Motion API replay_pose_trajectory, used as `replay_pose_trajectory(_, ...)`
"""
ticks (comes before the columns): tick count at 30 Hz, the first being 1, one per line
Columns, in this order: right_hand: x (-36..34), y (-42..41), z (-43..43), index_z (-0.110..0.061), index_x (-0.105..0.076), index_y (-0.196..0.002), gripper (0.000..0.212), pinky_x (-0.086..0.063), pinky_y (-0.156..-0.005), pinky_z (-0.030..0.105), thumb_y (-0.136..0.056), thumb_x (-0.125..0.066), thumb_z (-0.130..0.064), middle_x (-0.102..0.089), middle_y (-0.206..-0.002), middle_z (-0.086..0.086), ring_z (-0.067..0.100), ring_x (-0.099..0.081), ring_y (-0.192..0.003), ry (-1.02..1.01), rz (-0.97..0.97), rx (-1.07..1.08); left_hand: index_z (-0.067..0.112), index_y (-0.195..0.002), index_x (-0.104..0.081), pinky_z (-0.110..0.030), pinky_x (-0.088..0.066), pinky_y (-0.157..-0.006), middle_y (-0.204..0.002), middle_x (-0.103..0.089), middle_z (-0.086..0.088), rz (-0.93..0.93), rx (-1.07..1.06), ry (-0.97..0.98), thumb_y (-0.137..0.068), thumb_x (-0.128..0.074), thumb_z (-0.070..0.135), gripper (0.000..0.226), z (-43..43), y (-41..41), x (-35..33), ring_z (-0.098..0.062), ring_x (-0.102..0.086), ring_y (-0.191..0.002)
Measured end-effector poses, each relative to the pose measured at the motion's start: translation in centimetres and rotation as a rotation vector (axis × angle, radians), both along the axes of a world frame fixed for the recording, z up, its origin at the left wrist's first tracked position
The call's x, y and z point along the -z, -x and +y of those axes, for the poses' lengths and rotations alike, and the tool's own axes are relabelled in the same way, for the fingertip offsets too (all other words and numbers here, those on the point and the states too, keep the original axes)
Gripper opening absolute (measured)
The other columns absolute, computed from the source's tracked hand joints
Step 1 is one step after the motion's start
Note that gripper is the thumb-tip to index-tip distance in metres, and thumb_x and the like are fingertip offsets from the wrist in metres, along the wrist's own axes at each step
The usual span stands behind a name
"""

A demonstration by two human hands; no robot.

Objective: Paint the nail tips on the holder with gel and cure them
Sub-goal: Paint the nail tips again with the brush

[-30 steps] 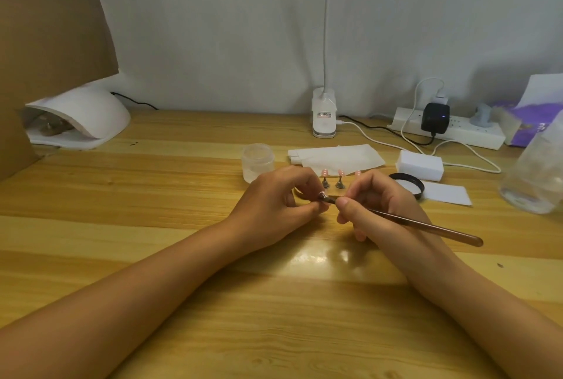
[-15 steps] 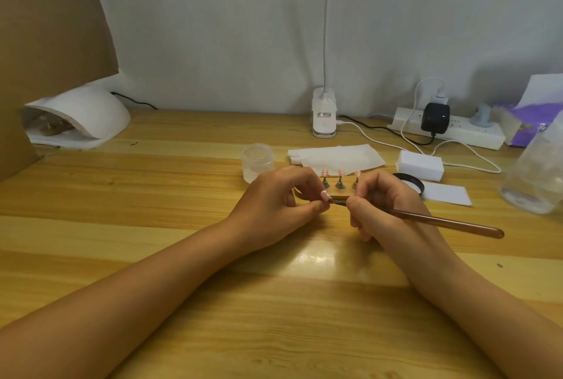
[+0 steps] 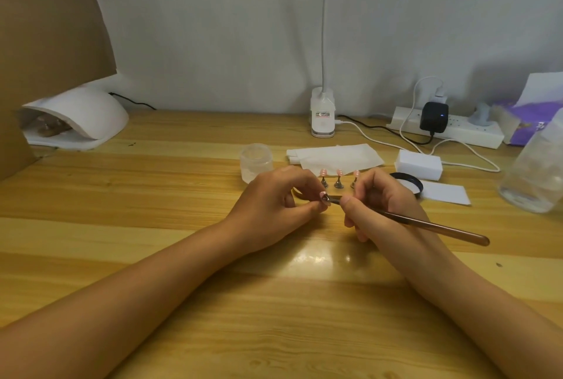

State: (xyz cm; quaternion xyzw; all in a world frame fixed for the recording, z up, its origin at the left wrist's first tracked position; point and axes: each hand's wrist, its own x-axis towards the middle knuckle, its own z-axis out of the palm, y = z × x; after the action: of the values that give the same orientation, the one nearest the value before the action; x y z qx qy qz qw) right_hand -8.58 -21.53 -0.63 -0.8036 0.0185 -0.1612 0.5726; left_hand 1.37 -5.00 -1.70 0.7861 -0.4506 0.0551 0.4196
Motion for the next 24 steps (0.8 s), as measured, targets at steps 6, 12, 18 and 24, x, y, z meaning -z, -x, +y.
replay_pose_trajectory(6, -0.07, 0.28, 0.12, -0.009, -0.054, -0.081, 0.01, -0.044, -0.055, 0.036, -0.085, -0.063, -0.008, -0.056, -0.065, 0.011, 0.017, -0.051, -0.059, 0.037, -0.009, 0.001, 0.017, -0.091, -0.074, -0.01, -0.037, -0.055, -0.09, -0.063, 0.01, -0.013, -0.005, 0.008, -0.087, -0.074, 0.017, 0.004, 0.0, 0.05, -0.11, 0.015, -0.053, -0.063)
replay_pose_trajectory(12, -0.06, 0.47, -0.05, -0.009, -0.049, -0.092, 0.011, -0.042, -0.044, 0.019, -0.092, -0.06, -0.013, -0.065, -0.06, 0.005, 0.009, -0.052, -0.047, -0.106, -0.056, 0.002, 0.015, -0.091, -0.072, -0.01, -0.037, -0.054, -0.091, -0.064, 0.009, 0.001, -0.006, 0.018, -0.088, -0.073, 0.015, 0.003, -0.03, 0.1, -0.17, 0.015, -0.052, -0.062)
replay_pose_trajectory(18, -0.48, 0.5, 0.17, -0.009, -0.051, -0.093, 0.03, -0.046, -0.047, 0.02, -0.085, -0.064, -0.035, -0.072, -0.072, 0.005, 0.01, -0.052, -0.048, -0.152, -0.055, -0.01, 0.014, -0.087, -0.068, -0.011, -0.037, -0.054, -0.087, -0.064, 0.008, 0.002, -0.016, 0.01, -0.085, -0.074, 0.012, 0.006, 0.06, 0.13, -0.23, 0.011, -0.053, -0.062)
replay_pose_trajectory(24, -0.36, 0.56, 0.06, -0.009, -0.052, -0.09, 0.015, -0.044, -0.045, 0.019, -0.092, -0.062, -0.02, -0.072, -0.073, 0.007, 0.01, -0.05, -0.047, -0.181, -0.04, -0.018, 0.015, -0.084, -0.065, -0.011, -0.036, -0.053, -0.086, -0.063, 0.007, -0.002, -0.03, 0.006, -0.085, -0.075, 0.016, 0.01, 0.06, 0.18, -0.25, 0.005, -0.052, -0.061)
